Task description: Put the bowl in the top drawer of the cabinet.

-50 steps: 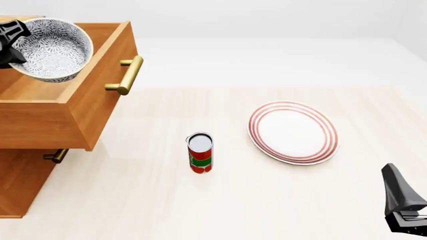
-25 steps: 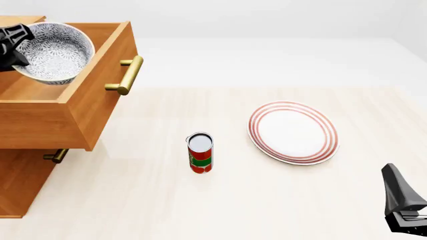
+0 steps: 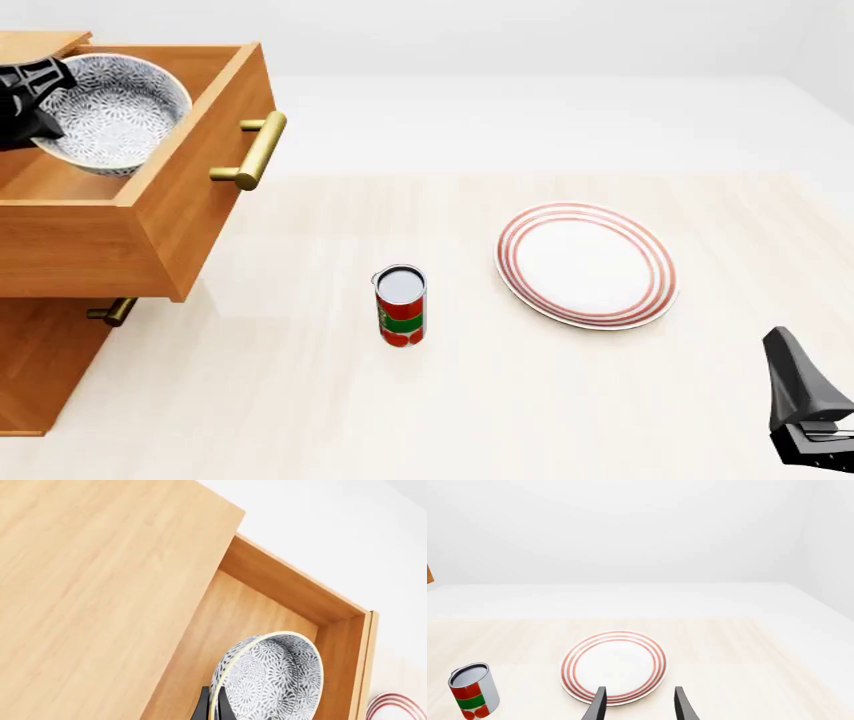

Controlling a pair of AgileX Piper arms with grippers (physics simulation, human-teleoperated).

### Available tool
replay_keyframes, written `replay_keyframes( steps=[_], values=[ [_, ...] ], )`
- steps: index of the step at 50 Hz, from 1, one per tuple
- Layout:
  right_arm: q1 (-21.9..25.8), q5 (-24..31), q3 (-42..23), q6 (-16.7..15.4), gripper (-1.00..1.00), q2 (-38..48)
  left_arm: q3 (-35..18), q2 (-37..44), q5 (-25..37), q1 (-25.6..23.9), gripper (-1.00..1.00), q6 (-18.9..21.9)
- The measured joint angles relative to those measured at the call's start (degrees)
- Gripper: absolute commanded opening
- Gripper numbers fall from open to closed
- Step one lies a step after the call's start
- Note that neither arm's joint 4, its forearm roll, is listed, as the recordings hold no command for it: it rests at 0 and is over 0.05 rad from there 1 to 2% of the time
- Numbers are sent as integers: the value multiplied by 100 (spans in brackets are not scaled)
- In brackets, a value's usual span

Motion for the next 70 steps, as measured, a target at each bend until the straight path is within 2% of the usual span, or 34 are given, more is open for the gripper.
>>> replay_keyframes(
  steps=[17, 18, 34, 44, 59, 70],
  values=[
    [0, 0, 0, 0, 100, 0, 31, 16, -15, -16, -100, 28],
    [0, 0, 0, 0, 100, 0, 31, 16, -14, -16, 100, 31],
    [0, 0, 0, 0, 100, 0, -61, -165, 86, -131, 100, 42],
    [0, 0, 0, 0, 100, 0, -291, -462, 271, -286, 100, -49],
    [0, 0, 0, 0, 100, 0, -898, -1524, 790, -1066, 100, -367],
    [0, 0, 0, 0, 100, 0, -774, -2330, 927, -1544, 100, -704]
  ],
)
